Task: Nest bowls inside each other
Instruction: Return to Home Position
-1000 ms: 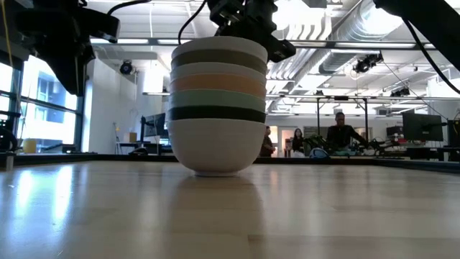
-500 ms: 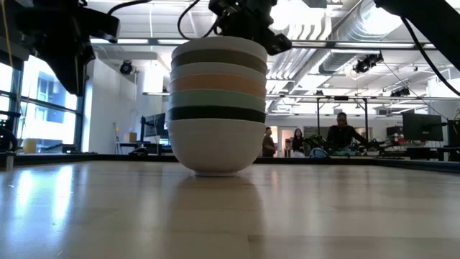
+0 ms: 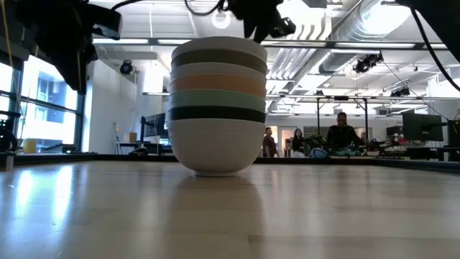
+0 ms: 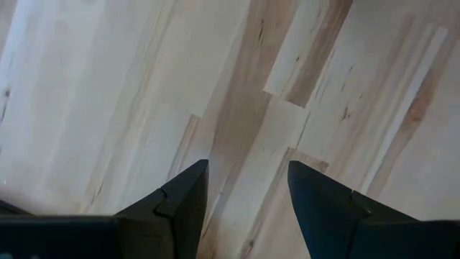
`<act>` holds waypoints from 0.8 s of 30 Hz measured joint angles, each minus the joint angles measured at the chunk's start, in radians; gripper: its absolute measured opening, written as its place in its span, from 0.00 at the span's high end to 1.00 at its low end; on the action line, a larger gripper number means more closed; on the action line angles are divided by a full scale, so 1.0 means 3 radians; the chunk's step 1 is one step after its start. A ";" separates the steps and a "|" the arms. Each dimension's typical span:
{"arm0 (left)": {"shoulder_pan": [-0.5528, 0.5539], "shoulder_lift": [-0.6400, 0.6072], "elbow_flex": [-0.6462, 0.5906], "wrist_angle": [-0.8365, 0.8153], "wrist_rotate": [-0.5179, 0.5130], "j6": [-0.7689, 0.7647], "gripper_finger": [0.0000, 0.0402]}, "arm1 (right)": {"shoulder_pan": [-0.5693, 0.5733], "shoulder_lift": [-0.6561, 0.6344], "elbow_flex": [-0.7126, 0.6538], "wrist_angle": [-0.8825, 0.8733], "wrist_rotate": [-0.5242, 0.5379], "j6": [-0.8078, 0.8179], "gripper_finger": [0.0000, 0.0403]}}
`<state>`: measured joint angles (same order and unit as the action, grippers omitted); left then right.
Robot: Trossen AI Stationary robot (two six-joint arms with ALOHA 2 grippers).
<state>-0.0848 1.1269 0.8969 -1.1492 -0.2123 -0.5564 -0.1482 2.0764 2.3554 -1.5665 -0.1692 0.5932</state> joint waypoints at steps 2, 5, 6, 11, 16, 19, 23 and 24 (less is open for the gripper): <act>0.0000 -0.0018 0.0047 0.0046 -0.0011 0.0045 0.55 | 0.0028 -0.0083 0.0000 0.0000 0.0022 -0.0112 0.73; -0.0003 -0.0124 0.0158 0.0256 -0.0030 0.0191 0.55 | 0.0082 -0.0221 0.0000 0.0010 0.0180 -0.0317 0.73; -0.0004 -0.0177 0.0205 0.0351 -0.0049 0.0253 0.55 | 0.0104 -0.0279 0.0000 0.0014 0.0236 -0.0400 0.73; -0.0003 -0.0536 0.0460 0.0822 -0.0242 0.0640 0.55 | 0.0219 -0.0562 0.0003 0.0089 0.0563 -0.0795 0.73; -0.0004 -0.0926 0.0613 0.1299 -0.0517 0.1037 0.55 | 0.0322 -0.0851 0.0003 0.0271 0.0877 -0.1029 0.73; -0.0003 -0.1094 0.0628 0.1621 -0.0656 0.1212 0.55 | 0.0376 -0.1015 0.0003 0.0334 0.0982 -0.1209 0.73; -0.0003 -0.1176 0.0626 0.1996 -0.0743 0.1411 0.55 | 0.0436 -0.1234 0.0003 0.0266 0.1008 -0.1427 0.73; -0.0003 -0.1176 0.0626 0.2099 -0.0745 0.1466 0.55 | 0.0457 -0.1296 0.0003 0.0247 0.1035 -0.1482 0.73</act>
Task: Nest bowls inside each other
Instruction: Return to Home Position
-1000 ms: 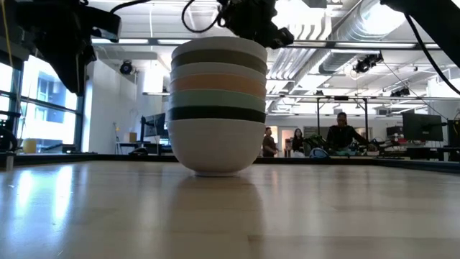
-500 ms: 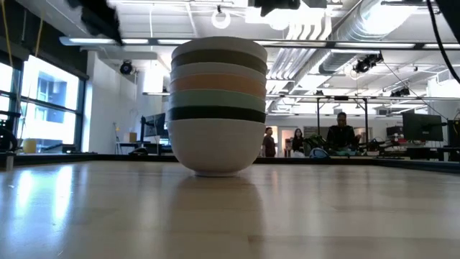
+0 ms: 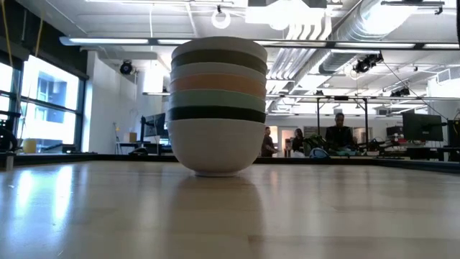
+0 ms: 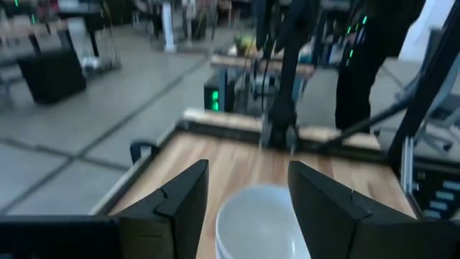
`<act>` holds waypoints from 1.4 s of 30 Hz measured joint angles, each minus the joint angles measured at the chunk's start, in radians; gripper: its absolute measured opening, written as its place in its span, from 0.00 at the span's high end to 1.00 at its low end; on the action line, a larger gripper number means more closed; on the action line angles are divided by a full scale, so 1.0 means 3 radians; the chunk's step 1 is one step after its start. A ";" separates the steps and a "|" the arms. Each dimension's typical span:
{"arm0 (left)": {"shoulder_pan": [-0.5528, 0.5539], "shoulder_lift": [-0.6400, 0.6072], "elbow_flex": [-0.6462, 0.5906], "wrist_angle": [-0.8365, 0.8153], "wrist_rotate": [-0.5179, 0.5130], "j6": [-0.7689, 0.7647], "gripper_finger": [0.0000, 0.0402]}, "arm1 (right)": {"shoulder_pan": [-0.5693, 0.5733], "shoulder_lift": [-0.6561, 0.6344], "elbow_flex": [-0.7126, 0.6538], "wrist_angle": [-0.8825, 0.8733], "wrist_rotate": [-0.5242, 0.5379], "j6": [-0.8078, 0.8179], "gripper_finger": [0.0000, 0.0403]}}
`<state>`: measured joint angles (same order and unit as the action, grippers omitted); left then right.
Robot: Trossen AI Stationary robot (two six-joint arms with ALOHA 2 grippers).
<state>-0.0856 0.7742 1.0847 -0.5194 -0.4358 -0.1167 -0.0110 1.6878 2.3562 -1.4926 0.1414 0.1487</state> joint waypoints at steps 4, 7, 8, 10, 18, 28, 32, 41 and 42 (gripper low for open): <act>0.0000 0.0058 -0.0001 0.0447 -0.0018 0.0256 0.55 | 0.0097 -0.0280 -0.0005 -0.0067 0.0181 -0.0214 0.73; 0.0000 0.0107 -0.0003 0.0676 -0.0057 0.0366 0.55 | 0.0165 -0.0545 -0.0071 -0.0030 0.0354 -0.0287 0.73; 0.0000 0.0121 -0.0003 0.0725 -0.0061 0.0405 0.55 | 0.0180 -0.0638 -0.0108 -0.0010 0.0406 -0.0288 0.73; 0.0000 0.0136 -0.0003 0.0794 -0.0070 0.0439 0.55 | 0.0221 -0.0824 -0.0191 0.0016 0.0522 -0.0272 0.73; 0.0000 0.0119 -0.0004 0.1070 -0.0106 0.0689 0.55 | 0.0431 -0.1586 -0.0965 0.0510 0.0838 -0.0347 0.73; 0.0003 -0.0015 -0.0047 0.1094 -0.0237 0.0926 0.55 | 0.0454 -0.2637 -0.2639 0.1599 0.0960 -0.0367 0.73; 0.0029 -0.0085 -0.0136 0.1072 -0.0243 0.0926 0.55 | 0.0454 -0.3033 -0.3325 0.2189 0.0960 -0.0422 0.73; 0.0288 -0.0359 -0.0484 0.1152 0.0221 0.0656 0.55 | 0.0453 -0.3702 -0.4490 0.3297 0.0729 -0.0373 0.73; 0.0319 -0.0385 -0.0527 0.1150 0.0288 0.0612 0.55 | 0.0453 -0.3749 -0.4581 0.3381 0.0691 -0.0345 0.73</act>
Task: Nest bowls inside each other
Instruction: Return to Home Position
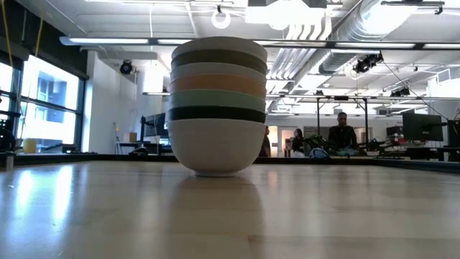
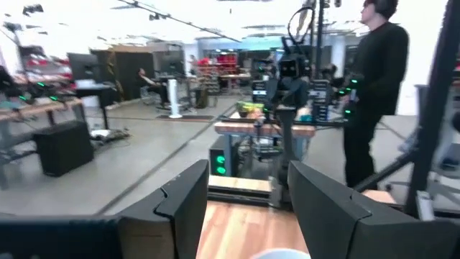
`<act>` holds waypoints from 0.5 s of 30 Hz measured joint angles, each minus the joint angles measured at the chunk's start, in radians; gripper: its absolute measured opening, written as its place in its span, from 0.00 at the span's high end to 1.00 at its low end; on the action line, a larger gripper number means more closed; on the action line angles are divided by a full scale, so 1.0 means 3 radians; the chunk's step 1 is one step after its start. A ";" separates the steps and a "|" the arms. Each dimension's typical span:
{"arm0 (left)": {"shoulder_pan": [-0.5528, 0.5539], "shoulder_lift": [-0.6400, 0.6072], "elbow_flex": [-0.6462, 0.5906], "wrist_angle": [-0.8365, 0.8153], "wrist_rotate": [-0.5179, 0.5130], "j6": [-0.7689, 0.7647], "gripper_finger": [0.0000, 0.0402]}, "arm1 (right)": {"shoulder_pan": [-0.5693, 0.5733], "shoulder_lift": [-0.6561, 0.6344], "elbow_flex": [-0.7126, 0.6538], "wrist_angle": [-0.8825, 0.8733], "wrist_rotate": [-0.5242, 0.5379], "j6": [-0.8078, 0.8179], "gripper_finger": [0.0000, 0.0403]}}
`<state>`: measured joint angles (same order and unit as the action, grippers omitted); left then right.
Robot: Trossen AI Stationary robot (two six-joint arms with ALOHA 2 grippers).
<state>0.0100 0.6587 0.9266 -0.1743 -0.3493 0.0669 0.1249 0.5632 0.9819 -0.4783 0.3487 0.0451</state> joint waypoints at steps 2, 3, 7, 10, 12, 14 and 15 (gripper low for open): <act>0.0064 -0.0042 -0.0081 -0.0003 0.0148 -0.0079 0.55 | 0.0000 -0.0086 -0.0168 0.0126 -0.0092 0.0070 0.73; 0.0098 -0.0056 -0.0123 0.0000 0.0233 -0.0116 0.55 | 0.0000 -0.0119 -0.0240 0.0175 -0.0136 0.0100 0.73; 0.0248 -0.0099 -0.0301 -0.0003 0.0618 -0.0312 0.55 | 0.0000 -0.0208 -0.0477 0.0235 -0.0239 0.0270 0.73; 0.0345 -0.0108 -0.0434 0.0007 0.0860 -0.0438 0.55 | 0.0000 -0.0233 -0.0627 0.0316 -0.0347 0.0359 0.73; 0.0384 -0.0107 -0.0525 0.0005 0.0939 -0.0474 0.55 | 0.0000 -0.0232 -0.0710 0.0402 -0.0410 0.0371 0.73; 0.0406 -0.0105 -0.0600 0.0012 0.1026 -0.0476 0.55 | 0.0000 -0.0230 -0.0790 0.0508 -0.0478 0.0356 0.73; 0.0412 -0.0105 -0.0633 0.0048 0.1072 -0.0474 0.55 | 0.0000 -0.0231 -0.0823 0.0547 -0.0497 0.0343 0.73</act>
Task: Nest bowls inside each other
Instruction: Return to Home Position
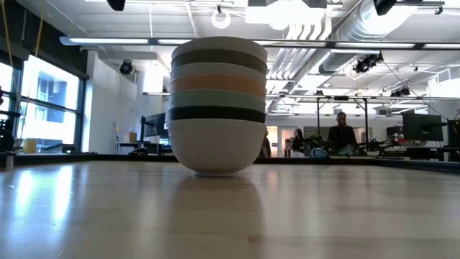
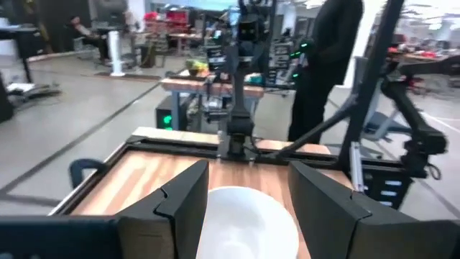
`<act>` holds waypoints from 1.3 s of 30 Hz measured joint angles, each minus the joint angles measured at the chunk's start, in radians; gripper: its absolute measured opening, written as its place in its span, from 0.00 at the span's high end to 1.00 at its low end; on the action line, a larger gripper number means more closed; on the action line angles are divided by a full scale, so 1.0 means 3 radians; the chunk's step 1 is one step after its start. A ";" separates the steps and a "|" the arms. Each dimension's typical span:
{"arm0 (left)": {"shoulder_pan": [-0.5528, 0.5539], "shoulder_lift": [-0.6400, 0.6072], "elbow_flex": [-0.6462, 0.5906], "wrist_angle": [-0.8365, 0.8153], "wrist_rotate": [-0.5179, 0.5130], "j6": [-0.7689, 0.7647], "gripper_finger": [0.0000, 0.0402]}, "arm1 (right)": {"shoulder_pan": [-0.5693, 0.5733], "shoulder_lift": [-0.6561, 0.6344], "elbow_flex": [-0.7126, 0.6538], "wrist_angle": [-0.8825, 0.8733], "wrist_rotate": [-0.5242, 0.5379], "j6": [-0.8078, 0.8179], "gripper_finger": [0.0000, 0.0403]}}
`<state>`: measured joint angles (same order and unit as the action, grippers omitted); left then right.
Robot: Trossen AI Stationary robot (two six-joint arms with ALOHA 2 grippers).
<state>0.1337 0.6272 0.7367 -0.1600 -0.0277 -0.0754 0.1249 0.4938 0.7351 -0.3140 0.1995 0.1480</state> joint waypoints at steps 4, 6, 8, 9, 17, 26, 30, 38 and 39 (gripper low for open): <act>0.0000 -0.0029 -0.0171 0.0225 0.0188 0.0090 0.55 | 0.0000 -0.0001 -0.0083 0.0106 -0.0083 -0.0059 0.73; -0.0001 -0.0079 -0.0227 0.0229 0.0206 0.0127 0.55 | 0.0000 -0.0002 -0.0113 0.0121 -0.0097 -0.0109 0.73; -0.0001 -0.0146 -0.0315 0.0244 0.0206 0.0140 0.55 | 0.0000 -0.0014 -0.0132 0.0123 -0.0099 -0.0141 0.73; 0.0000 -0.0195 -0.0368 0.0223 0.0205 0.0140 0.55 | -0.0001 -0.0022 -0.0148 0.0121 -0.0099 -0.0147 0.73; -0.0001 -0.0572 -0.0787 0.0287 0.0179 0.0094 0.55 | -0.0001 -0.0229 -0.0447 0.0212 -0.0146 -0.0174 0.73; -0.0001 -0.0780 -0.1165 0.0271 0.0124 -0.0029 0.55 | -0.0001 -0.0646 -0.1197 0.0793 -0.0176 0.0051 0.73; -0.0001 -0.0882 -0.1308 0.0297 0.0118 -0.0037 0.55 | -0.0001 -0.0794 -0.1350 0.0866 -0.0182 0.0120 0.73; -0.0001 -0.1180 -0.1694 0.0461 0.0131 -0.0123 0.55 | -0.0001 -0.0851 -0.1554 0.0913 -0.0233 0.0210 0.76; -0.0001 -0.1216 -0.1732 0.0475 0.0131 -0.0133 0.55 | -0.0001 -0.0851 -0.1578 0.0925 -0.0233 0.0211 0.77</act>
<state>0.1333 0.2623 0.2172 -0.0175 0.0116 -0.1153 0.1246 0.2386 0.2617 -0.0365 0.1295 0.2115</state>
